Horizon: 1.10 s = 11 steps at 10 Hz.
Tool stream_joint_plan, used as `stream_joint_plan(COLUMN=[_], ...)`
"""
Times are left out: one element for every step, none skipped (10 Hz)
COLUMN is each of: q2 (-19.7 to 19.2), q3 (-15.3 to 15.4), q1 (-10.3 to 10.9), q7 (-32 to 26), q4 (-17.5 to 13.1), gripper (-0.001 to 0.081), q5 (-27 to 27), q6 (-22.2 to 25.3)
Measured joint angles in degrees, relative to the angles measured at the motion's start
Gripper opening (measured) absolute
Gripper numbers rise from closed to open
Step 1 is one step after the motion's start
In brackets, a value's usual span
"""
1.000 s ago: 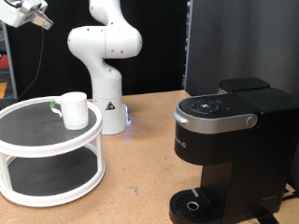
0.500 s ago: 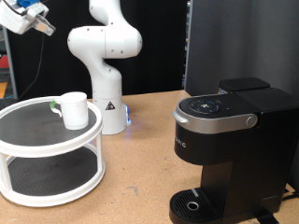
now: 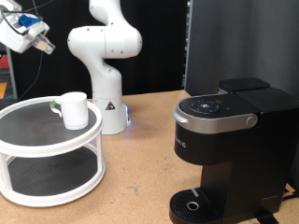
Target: Make a cup of coffee with the keurig machine
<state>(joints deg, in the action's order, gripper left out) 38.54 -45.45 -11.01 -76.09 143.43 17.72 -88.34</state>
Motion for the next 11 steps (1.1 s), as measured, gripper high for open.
stream_joint_plan(q2=[-0.37,-0.9,-1.44,-1.99,-2.66,-3.28,-3.96,-4.59,-5.14,-5.38,-5.38], q3=[-0.54,-0.97,-1.17,-1.24,-1.31,-1.38,-1.55,-1.91,-2.33,-3.34,-4.71], q1=[0.0,0.0,0.0,0.01,0.03,0.04,0.09,0.32,0.54,1.13,1.81], q7=[-1.06,-2.0,-2.63,-3.13,-3.75,-4.36,-5.09,-5.89,-6.69,-8.49,-10.04], q4=[0.97,1.9,2.78,3.59,4.43,5.39,6.3,7.06,7.72,8.53,9.29], gripper=[0.0002,0.0002,0.0002,0.0002,0.0002,0.0002,0.0002,0.0002,0.0014,0.0014,0.0187], q5=[-0.31,-0.34,-0.34,-0.34,-0.34,-0.31,-0.28,-0.08,0.8,4.28,7.42], q6=[-1.78,-3.61,-5.58,-7.59,-9.6,-11.8,-13.7,-15.34,-16.83,-18.81,-20.24])
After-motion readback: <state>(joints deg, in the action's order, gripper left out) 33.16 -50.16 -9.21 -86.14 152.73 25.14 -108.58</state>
